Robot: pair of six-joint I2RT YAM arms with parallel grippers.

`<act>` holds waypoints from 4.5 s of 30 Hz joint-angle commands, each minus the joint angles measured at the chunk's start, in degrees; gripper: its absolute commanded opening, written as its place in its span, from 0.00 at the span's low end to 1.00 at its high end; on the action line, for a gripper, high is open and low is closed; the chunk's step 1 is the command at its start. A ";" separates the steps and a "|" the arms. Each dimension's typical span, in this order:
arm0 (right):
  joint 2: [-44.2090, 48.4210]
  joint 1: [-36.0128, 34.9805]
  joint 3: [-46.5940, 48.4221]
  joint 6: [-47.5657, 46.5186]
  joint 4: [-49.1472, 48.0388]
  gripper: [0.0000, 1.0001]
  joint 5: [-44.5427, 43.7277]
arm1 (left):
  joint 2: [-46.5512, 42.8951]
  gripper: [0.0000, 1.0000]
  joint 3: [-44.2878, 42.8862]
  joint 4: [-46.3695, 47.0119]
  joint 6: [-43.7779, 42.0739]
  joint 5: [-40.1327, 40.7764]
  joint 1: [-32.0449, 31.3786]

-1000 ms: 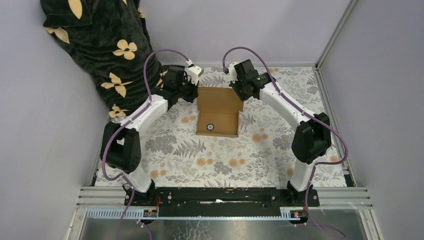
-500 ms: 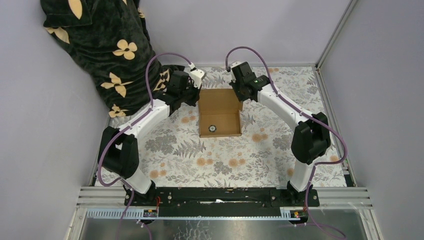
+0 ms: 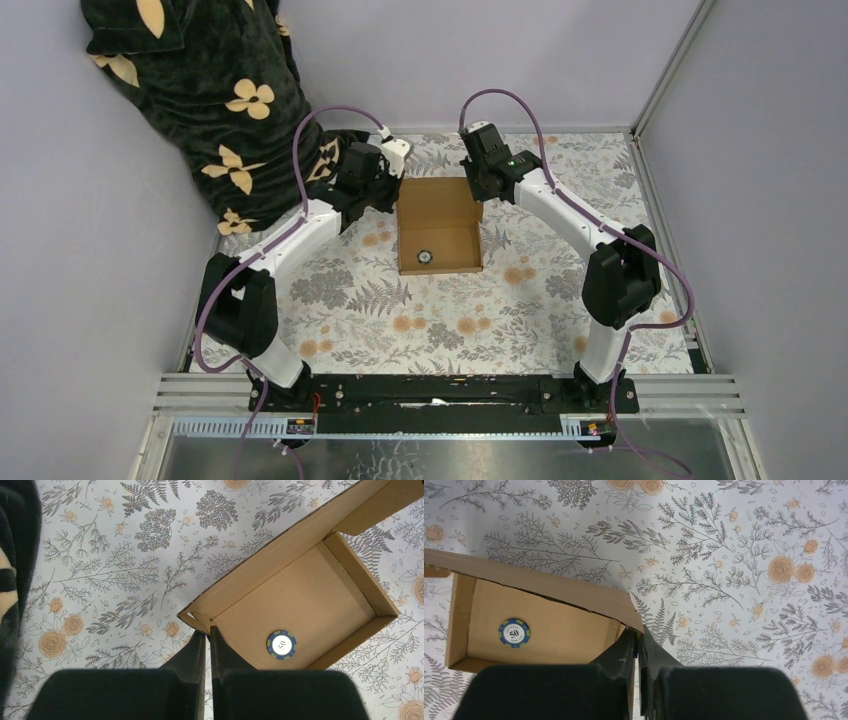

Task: Fold the paper box

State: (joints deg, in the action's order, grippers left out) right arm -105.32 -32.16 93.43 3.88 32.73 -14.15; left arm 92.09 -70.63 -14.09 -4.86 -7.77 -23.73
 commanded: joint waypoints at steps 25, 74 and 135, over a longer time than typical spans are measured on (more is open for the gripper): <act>4.61 -4.24 -3.57 13.90 -8.43 0.00 1.88 | 0.14 0.05 -1.44 4.14 8.22 1.43 -7.05; 14.07 -9.26 -21.62 27.91 -24.07 0.00 -8.67 | 0.95 0.03 1.98 8.00 12.86 12.96 -15.60; 21.53 -18.88 -46.66 35.91 -31.06 0.10 -16.99 | -5.07 0.03 21.99 18.68 16.57 25.41 -27.97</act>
State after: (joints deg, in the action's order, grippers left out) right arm -85.10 -48.45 46.26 37.06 9.93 -37.56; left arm 87.35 -49.65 -7.97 9.50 21.50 -48.93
